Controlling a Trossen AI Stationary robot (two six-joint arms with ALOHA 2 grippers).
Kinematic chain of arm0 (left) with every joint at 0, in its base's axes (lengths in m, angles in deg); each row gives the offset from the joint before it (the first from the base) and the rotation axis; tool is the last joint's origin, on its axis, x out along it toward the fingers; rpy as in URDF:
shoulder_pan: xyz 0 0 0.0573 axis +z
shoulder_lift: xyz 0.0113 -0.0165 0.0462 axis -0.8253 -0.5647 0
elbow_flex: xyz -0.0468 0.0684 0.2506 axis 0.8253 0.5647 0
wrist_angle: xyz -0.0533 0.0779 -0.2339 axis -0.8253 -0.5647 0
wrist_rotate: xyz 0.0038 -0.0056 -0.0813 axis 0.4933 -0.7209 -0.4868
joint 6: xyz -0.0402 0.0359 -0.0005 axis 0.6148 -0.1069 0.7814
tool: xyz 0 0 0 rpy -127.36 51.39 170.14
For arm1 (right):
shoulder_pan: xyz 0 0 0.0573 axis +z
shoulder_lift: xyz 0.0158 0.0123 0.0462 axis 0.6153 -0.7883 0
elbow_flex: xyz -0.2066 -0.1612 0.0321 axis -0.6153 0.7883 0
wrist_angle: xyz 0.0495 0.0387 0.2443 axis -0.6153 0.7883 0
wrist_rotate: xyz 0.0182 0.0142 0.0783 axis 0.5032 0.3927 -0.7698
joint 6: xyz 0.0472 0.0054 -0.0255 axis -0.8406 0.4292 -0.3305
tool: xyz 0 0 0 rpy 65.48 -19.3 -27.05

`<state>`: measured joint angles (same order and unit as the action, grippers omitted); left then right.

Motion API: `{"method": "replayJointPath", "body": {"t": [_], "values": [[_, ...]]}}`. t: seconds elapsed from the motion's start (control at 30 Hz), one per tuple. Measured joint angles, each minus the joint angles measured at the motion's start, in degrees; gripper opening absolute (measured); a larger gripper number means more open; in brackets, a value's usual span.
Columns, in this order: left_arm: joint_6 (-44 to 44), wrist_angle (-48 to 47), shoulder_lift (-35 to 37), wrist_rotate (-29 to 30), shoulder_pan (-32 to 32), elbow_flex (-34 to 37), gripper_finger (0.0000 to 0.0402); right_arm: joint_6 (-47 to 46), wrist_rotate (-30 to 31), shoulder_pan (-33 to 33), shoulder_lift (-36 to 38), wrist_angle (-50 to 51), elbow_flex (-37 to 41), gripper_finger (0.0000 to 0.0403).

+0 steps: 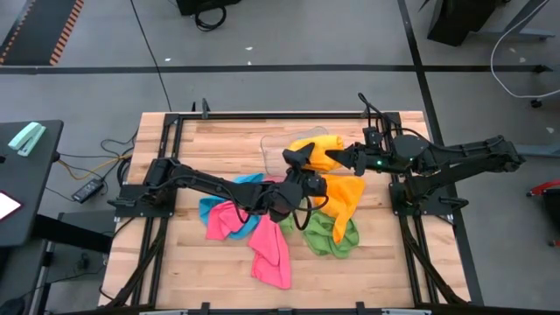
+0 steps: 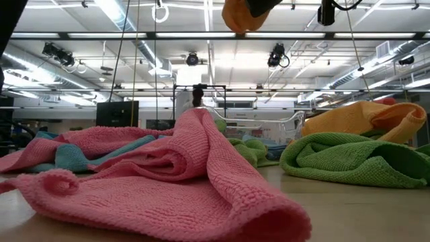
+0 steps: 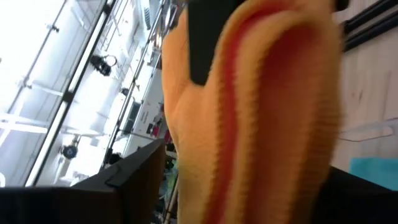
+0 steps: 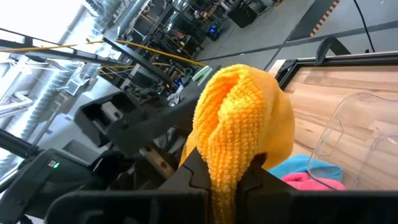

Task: Fold microfiber towels
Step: Put the folded yellow microfiber cloth on the transparent bin

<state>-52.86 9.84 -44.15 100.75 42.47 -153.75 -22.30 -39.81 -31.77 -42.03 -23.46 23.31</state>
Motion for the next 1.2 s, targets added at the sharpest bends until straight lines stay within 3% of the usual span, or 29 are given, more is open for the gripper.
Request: {"method": "replayJointPath", "body": {"t": [0.4, 0.6, 0.77, 0.97, 1.2], "values": [[-1.8, -0.4, 0.0, -2.5, -0.3, 0.0, 0.0106, 0.0, -0.7, 0.0, 0.0, 0.3, 0.0, 0.0021], [-1.7, -1.8, 0.0, -5.4, -0.3, 0.0, 0.0045, 0.5, -0.8, 0.0, 0.0, 0.9, 0.0, 0.0070], [-1.8, -3.3, 0.0, -5.7, -0.3, 0.0, 0.0033, 0.3, -1.7, 0.0, 0.0, 1.0, 0.0, 0.0136], [1.6, -9.1, 0.0, -6.2, -0.4, 0.0, 0.0053, 2.6, -3.7, 0.0, 3.1, 8.0, -1.1, 0.0199], [3.1, -17.7, 0.0, -15.7, 1.1, 0.0, 0.0042, 4.1, -3.1, -0.1, 9.9, 22.8, -3.9, 0.0231]]}}
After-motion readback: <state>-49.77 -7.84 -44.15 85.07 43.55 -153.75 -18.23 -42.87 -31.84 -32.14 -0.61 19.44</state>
